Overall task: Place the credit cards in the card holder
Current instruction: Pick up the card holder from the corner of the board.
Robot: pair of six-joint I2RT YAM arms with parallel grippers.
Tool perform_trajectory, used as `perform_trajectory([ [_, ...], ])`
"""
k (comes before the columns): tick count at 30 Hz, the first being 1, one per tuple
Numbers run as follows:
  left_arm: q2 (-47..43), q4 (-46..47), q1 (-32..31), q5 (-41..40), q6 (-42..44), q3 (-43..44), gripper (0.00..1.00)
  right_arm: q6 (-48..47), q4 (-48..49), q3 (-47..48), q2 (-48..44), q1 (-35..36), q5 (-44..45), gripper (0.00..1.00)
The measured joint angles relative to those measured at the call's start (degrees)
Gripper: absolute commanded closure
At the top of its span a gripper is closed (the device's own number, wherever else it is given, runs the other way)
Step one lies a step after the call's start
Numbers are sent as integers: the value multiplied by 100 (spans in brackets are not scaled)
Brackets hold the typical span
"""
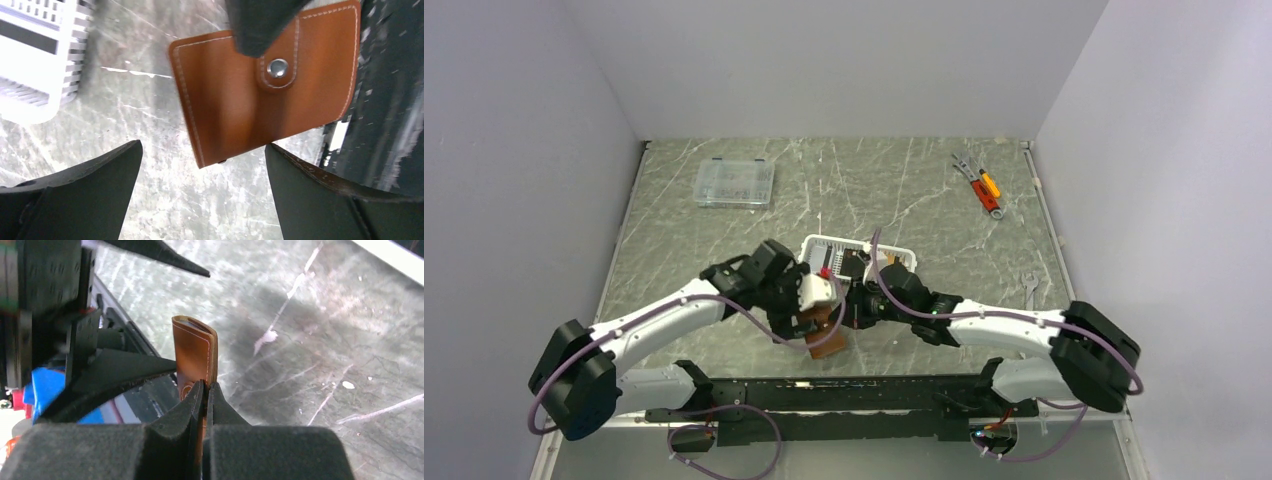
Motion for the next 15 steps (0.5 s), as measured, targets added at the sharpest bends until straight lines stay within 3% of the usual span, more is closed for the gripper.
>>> perform_trajectory([
  [7, -151, -691, 1185, 1707, -337, 1025, 1, -758, -951, 376, -975, 116, 42, 100],
  [15, -240, -1064, 1574, 3182, -723, 1497, 1, -1506, -2317, 1292, -1443, 577, 518, 100],
])
